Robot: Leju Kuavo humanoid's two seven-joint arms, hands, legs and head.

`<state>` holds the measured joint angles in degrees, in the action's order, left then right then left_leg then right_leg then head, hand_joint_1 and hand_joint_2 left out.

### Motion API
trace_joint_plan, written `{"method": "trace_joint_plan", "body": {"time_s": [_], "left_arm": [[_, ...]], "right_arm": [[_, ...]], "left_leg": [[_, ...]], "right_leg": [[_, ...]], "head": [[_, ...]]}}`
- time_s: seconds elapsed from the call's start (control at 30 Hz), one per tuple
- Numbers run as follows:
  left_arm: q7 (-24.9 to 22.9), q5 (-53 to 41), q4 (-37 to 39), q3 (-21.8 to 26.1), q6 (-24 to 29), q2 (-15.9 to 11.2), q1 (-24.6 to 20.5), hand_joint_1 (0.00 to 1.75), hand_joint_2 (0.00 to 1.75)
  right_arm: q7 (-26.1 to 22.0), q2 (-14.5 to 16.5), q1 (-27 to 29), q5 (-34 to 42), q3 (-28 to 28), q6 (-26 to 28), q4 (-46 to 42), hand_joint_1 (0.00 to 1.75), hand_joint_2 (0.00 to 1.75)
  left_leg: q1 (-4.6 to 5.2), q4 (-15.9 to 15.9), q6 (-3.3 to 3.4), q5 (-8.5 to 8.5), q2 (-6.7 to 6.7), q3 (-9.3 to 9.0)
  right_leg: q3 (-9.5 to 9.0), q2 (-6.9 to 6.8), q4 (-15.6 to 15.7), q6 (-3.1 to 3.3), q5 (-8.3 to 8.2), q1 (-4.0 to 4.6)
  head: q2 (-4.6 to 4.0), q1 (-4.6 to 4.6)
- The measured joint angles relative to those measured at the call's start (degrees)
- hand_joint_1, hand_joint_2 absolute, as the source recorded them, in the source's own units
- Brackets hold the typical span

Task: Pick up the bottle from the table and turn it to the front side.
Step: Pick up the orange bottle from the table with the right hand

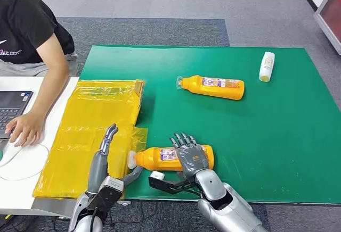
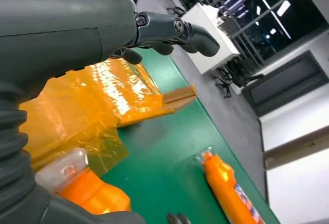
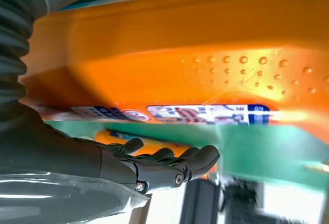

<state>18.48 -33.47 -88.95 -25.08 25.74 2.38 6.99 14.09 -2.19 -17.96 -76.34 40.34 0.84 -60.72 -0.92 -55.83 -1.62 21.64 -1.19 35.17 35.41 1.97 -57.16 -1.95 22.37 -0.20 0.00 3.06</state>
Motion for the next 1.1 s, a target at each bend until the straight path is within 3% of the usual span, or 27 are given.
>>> {"method": "trace_joint_plan", "body": {"time_s": [0.03,0.07,0.13,0.37,0.5,0.6,0.73,0.9,1.03,1.1], "left_arm": [[-0.05,-0.04,-0.04,0.05,0.11,-0.02,0.01,0.0,1.75],[-0.1,-0.06,-0.06,0.1,0.22,-0.04,0.02,0.0,1.75],[-0.24,-0.1,-0.12,0.26,0.58,-0.14,0.07,0.0,1.75],[-0.08,0.88,-0.12,0.37,1.29,-0.68,0.06,0.0,1.75],[0.21,1.42,-0.12,0.56,2.02,-0.94,0.13,0.0,1.75],[0.95,2.22,-0.12,0.8,2.35,-1.1,0.1,0.0,1.75],[3.27,4.03,-0.12,1.1,2.55,-1.28,-0.1,0.0,1.75],[8.93,13.33,-0.75,2.09,2.34,-0.88,0.13,0.0,1.75],[10.11,28.87,-1.89,3.34,-2.17,0.72,0.73,0.0,1.75],[9.81,35.04,-2.11,4.02,-3.55,1.61,0.9,0.0,1.75]], "right_arm": [[0.23,0.1,-0.32,0.08,0.01,-1.26,0.08,0.66,1.75],[0.35,0.19,-0.64,0.21,0.02,-2.32,0.27,0.93,1.75],[0.62,0.53,-1.78,0.99,0.04,-5.75,1.16,1.75,1.75],[-1.27,1.01,-4.03,4.34,-0.28,-7.7,5.8,1.75,1.75],[-1.67,1.08,-4.87,5.65,-1.04,-6.02,7.88,1.75,1.75],[-5.0,1.13,-4.57,10.31,-2.5,-3.19,8.67,1.75,1.75],[-13.13,1.2,-3.81,21.06,-6.55,0.54,8.58,1.75,1.75],[-25.05,2.31,0.55,42.5,-13.01,0.63,4.96,1.75,1.75],[-28.91,4.66,7.15,61.95,-17.98,-3.27,-0.53,1.75,1.75],[-29.16,5.54,10.13,67.66,-19.53,-4.06,-2.84,1.75,1.75]], "left_leg": [[0.0,0.0,0.01,0.01,0.0,-0.05],[0.0,0.0,0.02,0.04,0.0,-0.14],[-0.01,0.02,0.05,0.37,0.0,-0.54],[-0.01,0.11,0.03,1.12,0.06,-1.71],[-0.02,0.12,0.13,1.01,0.01,-1.87],[-0.01,0.12,0.23,0.74,0.02,-2.12],[-0.01,0.11,0.23,0.8,0.05,-2.35],[-0.02,0.11,0.29,1.01,0.16,-2.79],[-0.04,0.12,0.28,1.01,0.13,-2.51],[-0.04,0.12,0.27,1.01,0.13,-2.21]], "right_leg": [[-0.04,0.0,0.01,0.01,0.03,0.0],[-0.05,0.0,0.02,0.02,0.09,0.01],[-0.28,-0.01,0.07,0.11,0.44,0.03],[-1.42,0.06,0.29,0.09,1.24,0.08],[-1.7,0.0,0.3,0.07,1.68,0.1],[-2.01,0.0,0.4,-0.05,1.15,0.09],[-2.28,0.02,0.67,-0.11,0.69,0.1],[-2.77,0.17,0.73,-0.19,0.74,0.12],[-2.78,0.14,0.69,-0.27,0.82,0.13],[-2.51,0.12,0.65,-0.26,0.83,0.13]], "head": [[0.0,0.0],[0.0,-0.01],[0.0,-0.01],[0.0,-0.01],[0.0,-0.02],[0.0,-0.01],[0.0,-0.02],[0.0,-0.01],[0.0,0.0],[0.0,0.0]]}}
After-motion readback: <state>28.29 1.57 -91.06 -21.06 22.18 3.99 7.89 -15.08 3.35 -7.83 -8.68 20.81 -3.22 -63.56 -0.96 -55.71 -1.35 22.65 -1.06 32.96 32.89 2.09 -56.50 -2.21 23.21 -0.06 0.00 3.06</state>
